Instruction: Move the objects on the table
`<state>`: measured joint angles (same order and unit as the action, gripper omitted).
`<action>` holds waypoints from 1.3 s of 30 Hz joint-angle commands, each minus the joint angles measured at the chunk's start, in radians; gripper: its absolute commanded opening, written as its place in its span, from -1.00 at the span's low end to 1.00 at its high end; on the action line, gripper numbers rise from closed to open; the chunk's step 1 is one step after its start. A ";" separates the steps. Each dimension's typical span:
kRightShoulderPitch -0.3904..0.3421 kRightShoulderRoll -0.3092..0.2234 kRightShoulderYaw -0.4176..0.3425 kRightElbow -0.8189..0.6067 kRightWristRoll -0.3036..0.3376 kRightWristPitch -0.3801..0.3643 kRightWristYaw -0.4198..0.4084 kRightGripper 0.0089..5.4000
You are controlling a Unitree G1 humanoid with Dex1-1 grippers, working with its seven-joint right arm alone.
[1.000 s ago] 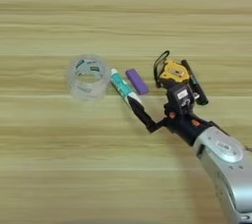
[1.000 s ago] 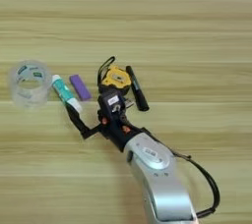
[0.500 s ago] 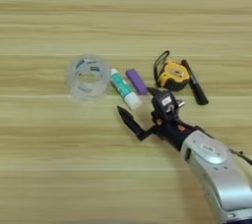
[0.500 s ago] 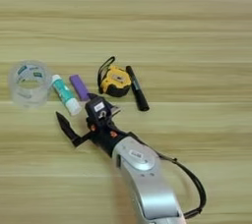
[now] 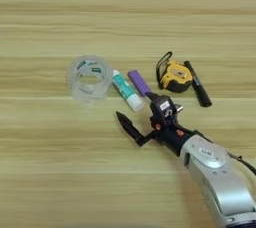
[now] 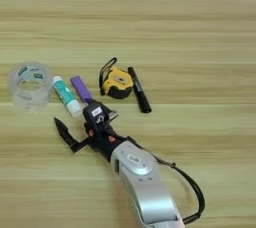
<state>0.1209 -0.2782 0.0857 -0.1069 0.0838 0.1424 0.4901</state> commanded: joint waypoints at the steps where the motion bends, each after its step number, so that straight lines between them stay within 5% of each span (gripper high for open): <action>1: -0.058 -0.006 -0.008 -0.019 -0.001 -0.038 -0.007 0.99; 39: -0.124 0.035 -0.020 0.141 0.047 -0.025 0.022 0.99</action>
<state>0.0491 -0.2417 0.0809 0.0500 0.1069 0.1203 0.5123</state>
